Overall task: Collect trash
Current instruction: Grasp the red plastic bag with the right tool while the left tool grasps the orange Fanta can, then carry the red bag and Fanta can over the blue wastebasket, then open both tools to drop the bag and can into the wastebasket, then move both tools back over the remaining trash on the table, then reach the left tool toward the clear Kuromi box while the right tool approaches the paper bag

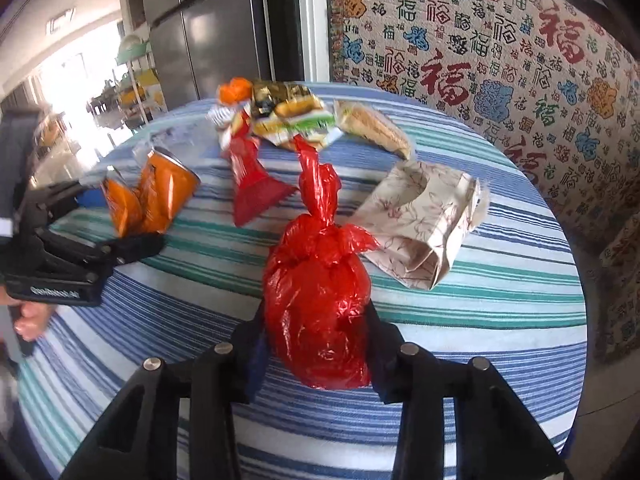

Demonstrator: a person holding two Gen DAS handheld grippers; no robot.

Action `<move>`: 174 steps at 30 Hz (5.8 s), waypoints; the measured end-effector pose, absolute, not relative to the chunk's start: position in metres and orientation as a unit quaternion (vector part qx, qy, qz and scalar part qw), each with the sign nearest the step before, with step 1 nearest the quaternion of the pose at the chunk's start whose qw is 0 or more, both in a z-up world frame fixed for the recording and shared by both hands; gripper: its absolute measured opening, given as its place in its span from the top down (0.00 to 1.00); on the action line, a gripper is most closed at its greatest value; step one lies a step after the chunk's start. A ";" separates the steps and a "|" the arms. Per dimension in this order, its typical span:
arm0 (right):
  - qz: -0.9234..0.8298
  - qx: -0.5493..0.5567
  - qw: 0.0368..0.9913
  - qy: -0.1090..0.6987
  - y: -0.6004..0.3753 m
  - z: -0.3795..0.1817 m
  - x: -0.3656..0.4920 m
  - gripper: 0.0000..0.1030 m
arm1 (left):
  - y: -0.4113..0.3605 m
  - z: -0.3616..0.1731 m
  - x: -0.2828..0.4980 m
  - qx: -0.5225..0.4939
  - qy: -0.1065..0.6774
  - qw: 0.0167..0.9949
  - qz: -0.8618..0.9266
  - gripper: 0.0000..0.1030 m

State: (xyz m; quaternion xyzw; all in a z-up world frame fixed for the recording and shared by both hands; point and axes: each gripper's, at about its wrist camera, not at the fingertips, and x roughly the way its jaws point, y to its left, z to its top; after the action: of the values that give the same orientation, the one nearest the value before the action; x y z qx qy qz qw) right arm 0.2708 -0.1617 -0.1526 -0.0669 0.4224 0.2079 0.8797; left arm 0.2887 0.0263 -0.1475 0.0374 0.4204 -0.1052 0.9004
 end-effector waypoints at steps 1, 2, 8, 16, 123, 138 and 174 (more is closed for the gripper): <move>0.218 -0.063 0.881 0.414 -0.162 -0.144 0.266 0.60 | 0.027 -0.146 0.286 0.034 0.420 0.900 -0.109 0.14; 0.228 -0.061 0.881 0.410 -0.161 -0.137 0.263 0.60 | 0.028 -0.142 0.282 0.032 0.417 0.901 -0.114 0.14; 0.256 -0.058 0.866 0.426 -0.161 -0.130 0.245 0.60 | 0.028 -0.132 0.272 0.023 0.410 0.903 -0.126 0.14; 0.214 -0.019 0.887 0.409 -0.218 -0.105 0.240 0.60 | -0.005 -0.107 0.259 0.021 0.389 0.907 -0.158 0.14; 0.154 -0.075 0.885 0.433 -0.223 -0.164 0.258 0.36 | 0.028 -0.152 0.271 0.021 0.459 0.887 -0.055 0.00; 0.125 -0.054 0.883 0.449 -0.192 -0.167 0.292 0.15 | 0.108 -0.151 0.333 0.084 0.450 0.871 -0.180 0.00; 0.078 0.043 0.901 0.425 -0.252 -0.141 0.314 0.20 | 0.053 -0.149 0.313 0.003 0.461 0.887 -0.039 0.18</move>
State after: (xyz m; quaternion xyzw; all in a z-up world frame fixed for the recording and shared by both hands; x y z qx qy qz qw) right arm 0.3139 -0.2518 -0.1414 0.0428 0.4246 0.0779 0.9010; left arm 0.3130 0.0534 -0.1493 0.0028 0.4607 -0.0388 0.8867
